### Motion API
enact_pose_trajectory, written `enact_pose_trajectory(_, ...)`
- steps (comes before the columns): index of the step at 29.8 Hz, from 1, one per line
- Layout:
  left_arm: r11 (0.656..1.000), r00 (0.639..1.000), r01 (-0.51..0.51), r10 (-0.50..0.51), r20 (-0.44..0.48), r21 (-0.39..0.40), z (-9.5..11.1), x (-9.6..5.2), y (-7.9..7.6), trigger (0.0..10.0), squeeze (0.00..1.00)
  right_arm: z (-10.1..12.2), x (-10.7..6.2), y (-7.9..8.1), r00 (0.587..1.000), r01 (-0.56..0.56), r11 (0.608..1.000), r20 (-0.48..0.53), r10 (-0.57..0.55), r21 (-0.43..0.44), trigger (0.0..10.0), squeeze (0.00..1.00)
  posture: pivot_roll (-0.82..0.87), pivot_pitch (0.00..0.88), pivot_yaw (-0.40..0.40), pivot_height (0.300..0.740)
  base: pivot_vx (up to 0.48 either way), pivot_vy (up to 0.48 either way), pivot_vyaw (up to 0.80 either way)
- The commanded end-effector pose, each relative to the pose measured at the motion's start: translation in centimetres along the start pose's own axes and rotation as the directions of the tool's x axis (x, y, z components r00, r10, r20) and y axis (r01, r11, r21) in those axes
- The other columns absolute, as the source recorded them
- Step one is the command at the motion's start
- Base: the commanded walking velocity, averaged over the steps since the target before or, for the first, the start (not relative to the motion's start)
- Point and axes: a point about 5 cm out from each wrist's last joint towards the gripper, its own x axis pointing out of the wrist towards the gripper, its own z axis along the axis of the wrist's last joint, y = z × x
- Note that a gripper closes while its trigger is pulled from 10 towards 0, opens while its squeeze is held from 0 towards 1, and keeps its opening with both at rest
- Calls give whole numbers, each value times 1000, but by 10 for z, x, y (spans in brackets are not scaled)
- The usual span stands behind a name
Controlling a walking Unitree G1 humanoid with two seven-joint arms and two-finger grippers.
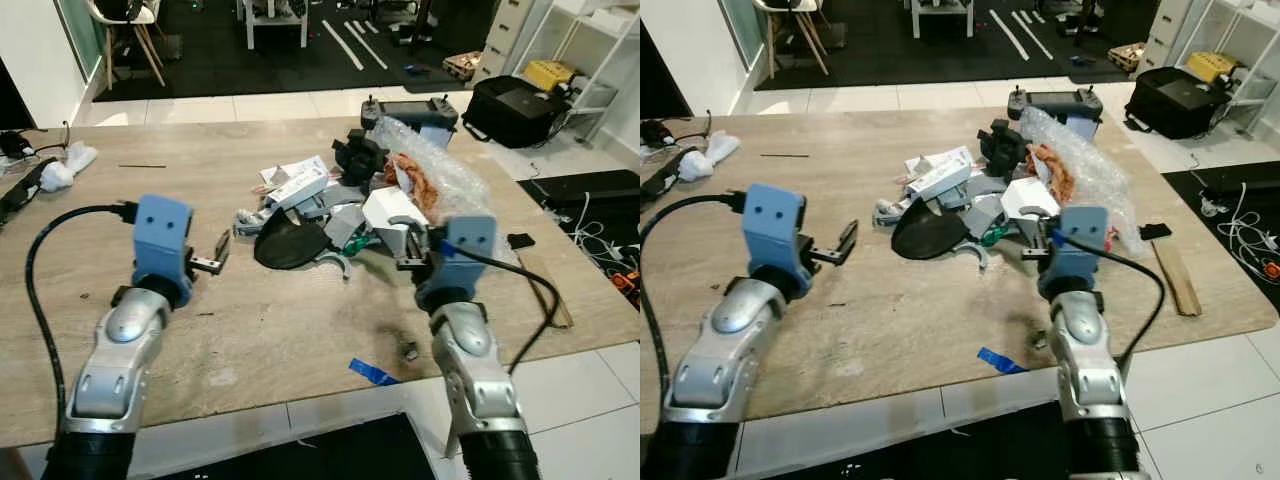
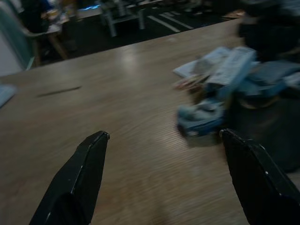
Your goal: Picking trash to rubbish bin
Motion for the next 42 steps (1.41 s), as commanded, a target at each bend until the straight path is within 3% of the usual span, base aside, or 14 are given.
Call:
enact_pose_trajectory(1,999,999,-32,32,-7,12,-6,-1,6,10000,0,2,0,0,1000,-9,1000,21,10,-19,10000,0,15,50,-43,740,0,0,0)
enact_pose_trajectory(2,995,996,-83,83,-13,-51,-11,-3,7,10000,0,3,-5,0,999,-38,999,28,37,1,10000,0,-6,44,-59,740,0,0,0)
enact_pose_trajectory(6,990,995,-104,103,-20,-91,-14,-4,3,10000,0,-1,-10,-2,999,-35,999,16,35,7,10000,0,-14,46,-67,740,0,0,0)
enact_pose_trajectory(8,990,996,-93,91,-24,-108,-16,-8,-8,10000,0,-10,-17,-3,1000,-23,1000,-19,23,-3,10000,0,-29,37,-80,740,0,0,0)
enact_pose_trajectory(16,999,999,-36,36,-28,-32,-26,-17,-20,10000,0,-8,-22,4,997,-79,995,13,80,-62,10000,0,-60,52,-80,740,0,0,0)
enact_pose_trajectory(20,999,999,-41,41,8,-36,-18,-15,-23,10000,0,-4,-20,-2,998,-48,998,29,49,-40,10000,0,-51,71,-69,740,0,0,-800)
enact_pose_trajectory(34,1000,1000,-4,4,31,-11,-13,-10,-27,10000,0,-8,-23,-7,1000,-8,997,17,9,-81,10000,0,-52,79,-47,740,0,0,-800)
enact_pose_trajectory(42,999,998,-34,36,52,-28,-7,-3,-27,10000,0,-10,-21,-7,1000,6,1000,-7,-6,-30,10000,0,-48,77,-48,740,0,0,-800)
